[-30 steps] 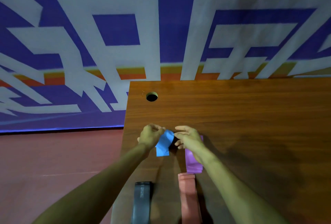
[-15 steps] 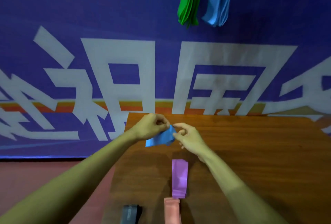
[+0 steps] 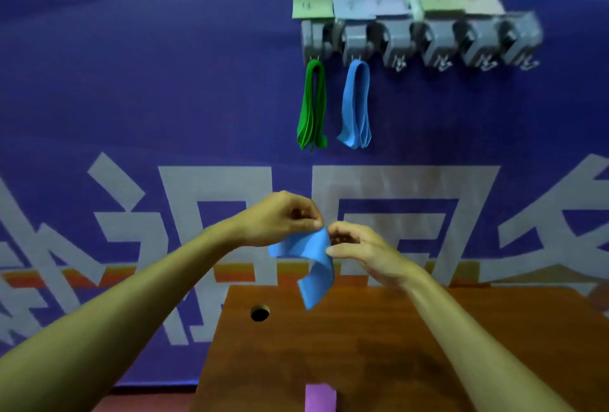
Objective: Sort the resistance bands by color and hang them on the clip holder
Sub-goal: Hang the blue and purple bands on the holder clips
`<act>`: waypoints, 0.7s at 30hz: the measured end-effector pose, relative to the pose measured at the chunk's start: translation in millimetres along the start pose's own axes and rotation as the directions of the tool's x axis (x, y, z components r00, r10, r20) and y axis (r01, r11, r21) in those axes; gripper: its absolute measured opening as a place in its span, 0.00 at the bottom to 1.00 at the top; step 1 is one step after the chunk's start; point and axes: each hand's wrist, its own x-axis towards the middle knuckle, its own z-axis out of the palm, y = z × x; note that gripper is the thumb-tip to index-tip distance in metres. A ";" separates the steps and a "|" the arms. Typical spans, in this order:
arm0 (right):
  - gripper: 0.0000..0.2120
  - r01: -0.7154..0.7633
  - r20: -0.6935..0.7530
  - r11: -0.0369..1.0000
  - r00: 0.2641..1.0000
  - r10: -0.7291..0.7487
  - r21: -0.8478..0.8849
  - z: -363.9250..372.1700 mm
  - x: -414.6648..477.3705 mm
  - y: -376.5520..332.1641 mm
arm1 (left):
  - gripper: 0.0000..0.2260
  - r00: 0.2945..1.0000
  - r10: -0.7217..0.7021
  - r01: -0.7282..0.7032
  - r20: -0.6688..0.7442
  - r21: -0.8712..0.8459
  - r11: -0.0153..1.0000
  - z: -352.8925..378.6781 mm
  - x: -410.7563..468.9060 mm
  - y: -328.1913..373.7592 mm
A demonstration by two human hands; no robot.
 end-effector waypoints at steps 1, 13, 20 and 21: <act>0.11 0.021 -0.011 1.000 1.000 -0.021 0.006 -7.5 0.4 -4.3 | 0.05 1.000 0.010 -0.010 -0.005 0.009 1.000 -6.0 5.1 6.2; 0.10 0.239 -0.319 0.967 0.927 -0.200 0.088 -100.0 22.9 -68.7 | 0.06 0.993 -0.022 0.001 -0.115 -0.184 0.983 -57.2 72.2 62.8; 0.07 0.289 -0.484 0.941 0.858 -0.173 0.176 -136.2 50.3 -114.4 | 0.04 0.971 -0.024 -0.011 -0.237 -0.147 0.989 -90.4 114.8 77.5; 0.06 0.302 -0.501 0.936 0.847 -0.177 0.181 -140.5 55.3 -121.2 | 0.04 0.962 -0.023 -0.013 -0.272 -0.131 0.991 -94.9 121.1 80.6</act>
